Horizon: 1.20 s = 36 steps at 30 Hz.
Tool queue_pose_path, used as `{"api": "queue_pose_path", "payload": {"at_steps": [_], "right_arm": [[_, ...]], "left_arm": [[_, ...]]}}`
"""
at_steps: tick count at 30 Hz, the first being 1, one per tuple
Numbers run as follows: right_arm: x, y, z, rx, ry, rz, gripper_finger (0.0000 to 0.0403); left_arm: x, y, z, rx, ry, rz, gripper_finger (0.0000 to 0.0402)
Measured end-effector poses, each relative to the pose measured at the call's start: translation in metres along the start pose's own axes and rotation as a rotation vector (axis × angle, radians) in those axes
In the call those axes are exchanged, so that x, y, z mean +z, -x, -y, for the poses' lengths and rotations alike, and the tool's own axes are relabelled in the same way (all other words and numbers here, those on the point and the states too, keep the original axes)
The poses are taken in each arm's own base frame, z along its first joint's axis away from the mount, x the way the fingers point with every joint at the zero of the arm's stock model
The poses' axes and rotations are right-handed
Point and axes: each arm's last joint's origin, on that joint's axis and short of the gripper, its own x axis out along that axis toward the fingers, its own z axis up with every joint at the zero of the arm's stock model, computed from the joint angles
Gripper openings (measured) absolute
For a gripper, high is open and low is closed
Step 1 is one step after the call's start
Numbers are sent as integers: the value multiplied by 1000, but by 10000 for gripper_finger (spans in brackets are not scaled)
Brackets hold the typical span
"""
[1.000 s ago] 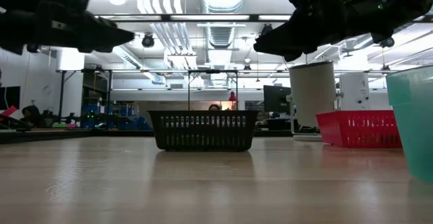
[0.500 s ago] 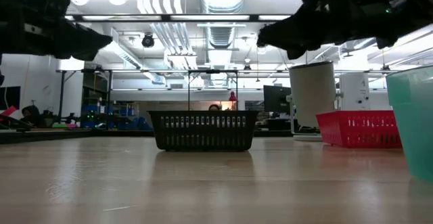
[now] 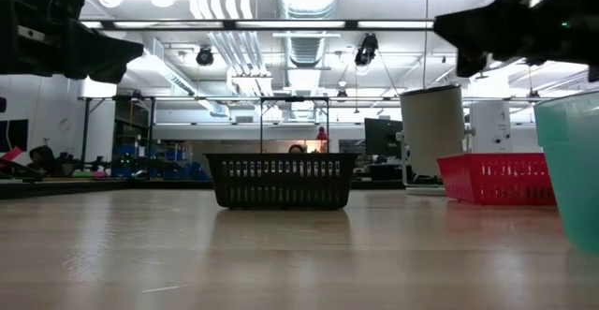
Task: Pick and place items into bin
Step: Return to Home Position
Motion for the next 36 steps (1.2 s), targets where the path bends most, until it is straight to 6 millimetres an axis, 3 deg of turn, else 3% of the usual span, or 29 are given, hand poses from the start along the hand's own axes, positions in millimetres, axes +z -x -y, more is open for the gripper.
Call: {"api": "queue_pose_path", "payload": {"at_steps": [4, 18, 22, 36], "right_arm": [[-1, 21, 2, 1, -18, 63, 21], [7, 49, -8, 48, -1, 35, 8], [4, 55, -6, -47, -4, -3, 8], [-3, 63, -4, -74, -45, -79, 8]], "left_arm": [[-1, 0, 0, -1, -7, -7, 0], [-2, -1, 0, -1, 19, -24, 0], [-2, -1, 0, 0, 27, -20, 0], [-5, -2, 0, 11, 33, -49, 0]]}}
